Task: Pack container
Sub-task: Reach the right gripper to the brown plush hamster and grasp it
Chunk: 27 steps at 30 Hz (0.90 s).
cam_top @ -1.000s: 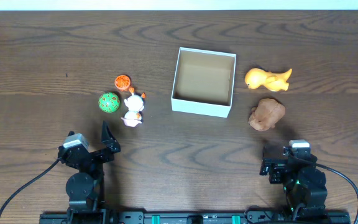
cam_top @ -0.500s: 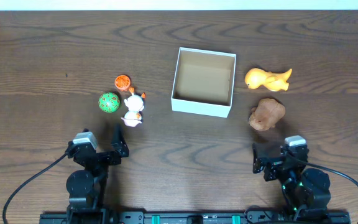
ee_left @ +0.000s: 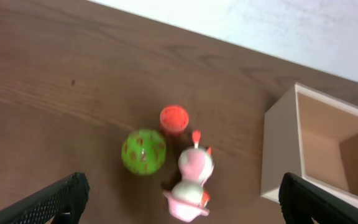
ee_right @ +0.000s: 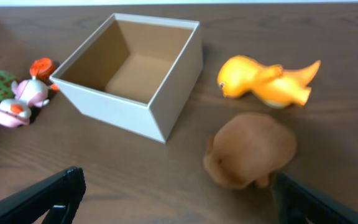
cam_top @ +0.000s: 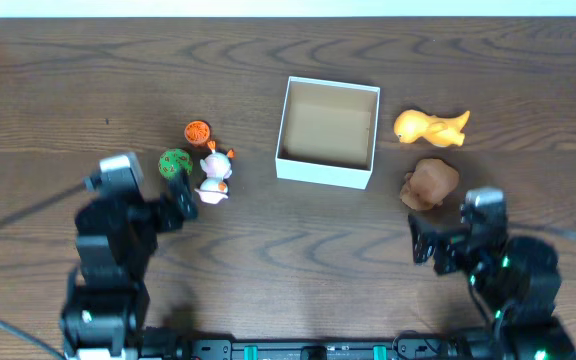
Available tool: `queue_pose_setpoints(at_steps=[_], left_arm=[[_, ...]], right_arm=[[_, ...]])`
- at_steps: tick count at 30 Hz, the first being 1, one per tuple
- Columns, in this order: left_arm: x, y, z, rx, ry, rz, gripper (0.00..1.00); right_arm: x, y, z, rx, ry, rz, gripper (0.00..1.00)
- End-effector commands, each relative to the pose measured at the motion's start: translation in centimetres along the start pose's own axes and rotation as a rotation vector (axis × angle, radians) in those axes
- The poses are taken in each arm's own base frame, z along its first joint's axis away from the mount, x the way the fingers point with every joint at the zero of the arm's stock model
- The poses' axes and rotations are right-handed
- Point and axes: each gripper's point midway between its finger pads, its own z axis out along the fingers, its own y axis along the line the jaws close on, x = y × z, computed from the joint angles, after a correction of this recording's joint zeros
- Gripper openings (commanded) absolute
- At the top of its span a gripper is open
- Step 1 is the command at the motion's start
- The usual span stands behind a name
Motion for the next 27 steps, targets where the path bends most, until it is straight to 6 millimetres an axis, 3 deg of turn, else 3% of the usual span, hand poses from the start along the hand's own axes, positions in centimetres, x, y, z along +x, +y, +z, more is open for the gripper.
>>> queue_pose_setpoints(at_steps=[1,7,11,16,22,27], left_arm=[[-2.5,-0.4,0.9,-0.028,0.04,0.015,0.98],[-3.1,-0.3,3.4,-0.078,0.21,0.029,0.98],[-2.8,0.5,4.4,-0.121,0.316,0.015,0.98],[-1.9,1.8,4.7,-0.163,0.38,-0.007,0.98],[-1.5,2.5,4.4,-0.183,0.401,-0.02,0.98],[-1.4,2.6,4.3,-0.184,0.408,-0.021,0.98]], right_arm=[[-2.6,-1.0,0.6,0.063,0.066,-0.054,0.99],[-6.0,-2.6,3.9,0.13,0.243,-0.082,0.99],[-6.3,-4.5,6.2,0.215,0.42,-0.072,0.99],[-3.6,-6.0,8.8,0.231,0.649,-0.034,0.99],[0.1,-4.7,11.5,0.103,0.792,0.063,0.99],[2.3,-7.2,12.4,0.245,0.861,0.169,0.99]])
